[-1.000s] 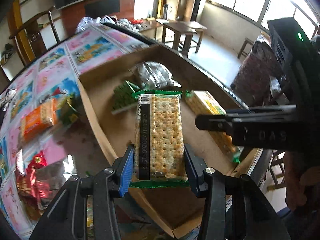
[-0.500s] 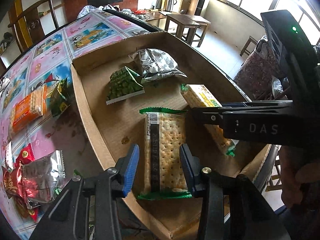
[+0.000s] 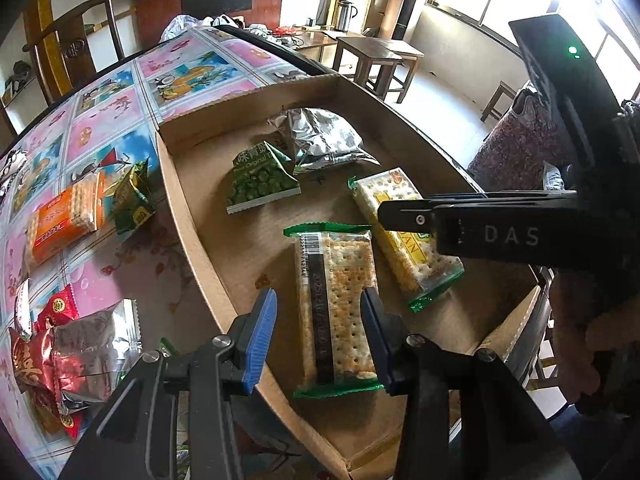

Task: Organize snacks
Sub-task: 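Carry both cracker packs into the box and release them side by side, then push the cracker pack in the box flat with the right gripper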

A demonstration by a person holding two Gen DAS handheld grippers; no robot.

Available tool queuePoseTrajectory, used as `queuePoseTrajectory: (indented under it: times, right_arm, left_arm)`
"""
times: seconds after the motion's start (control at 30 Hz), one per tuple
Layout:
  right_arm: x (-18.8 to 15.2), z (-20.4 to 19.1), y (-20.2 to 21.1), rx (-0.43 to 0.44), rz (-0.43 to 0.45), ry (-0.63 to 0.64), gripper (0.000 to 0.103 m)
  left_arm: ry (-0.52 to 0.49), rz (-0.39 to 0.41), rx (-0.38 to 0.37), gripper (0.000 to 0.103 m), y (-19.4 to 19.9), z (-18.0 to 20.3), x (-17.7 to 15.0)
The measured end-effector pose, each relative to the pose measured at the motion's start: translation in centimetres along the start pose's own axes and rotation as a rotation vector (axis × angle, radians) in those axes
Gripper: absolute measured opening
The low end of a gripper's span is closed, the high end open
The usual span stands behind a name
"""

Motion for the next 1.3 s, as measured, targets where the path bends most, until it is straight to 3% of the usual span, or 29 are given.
queuePoseTrajectory:
  times: [0.43,0.83,1.13,1.3]
  right_arm:
    - [-0.5,-1.6,2.6,0.018,0.05,-0.022,0.053]
    - [-1.5,-6.3,2.4,0.052,0.039,0.041,0.054]
    - [-2.2,-9.8,2.2,0.078,0.034,0.095,0.054]
    - [-2.6,-11.7,2.5,0.093,0.039,0.142,0.054]
  left_arm:
    - [0.026,0.041,0.013,0.047,2.3,-1.9,-0.7]
    - [0.109,0.083,0.051,0.048,5.4,-6.0,-2.7]
    - [0.251,0.136,0.099,0.051,8.9,-12.9,-4.5]
    - [0.375,0.147,0.164,0.057,10.4,-19.6,-5.4]
Point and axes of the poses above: each gripper's, at about its wrist camera, not at the fingertips, and y roughly against the way its jaws point, z to its right, x to its top, the point moved 4 cm from there along -y, roughly the way its jaws point, and after that the axes turned 3 degrees about -y, right-handed, at the moved point
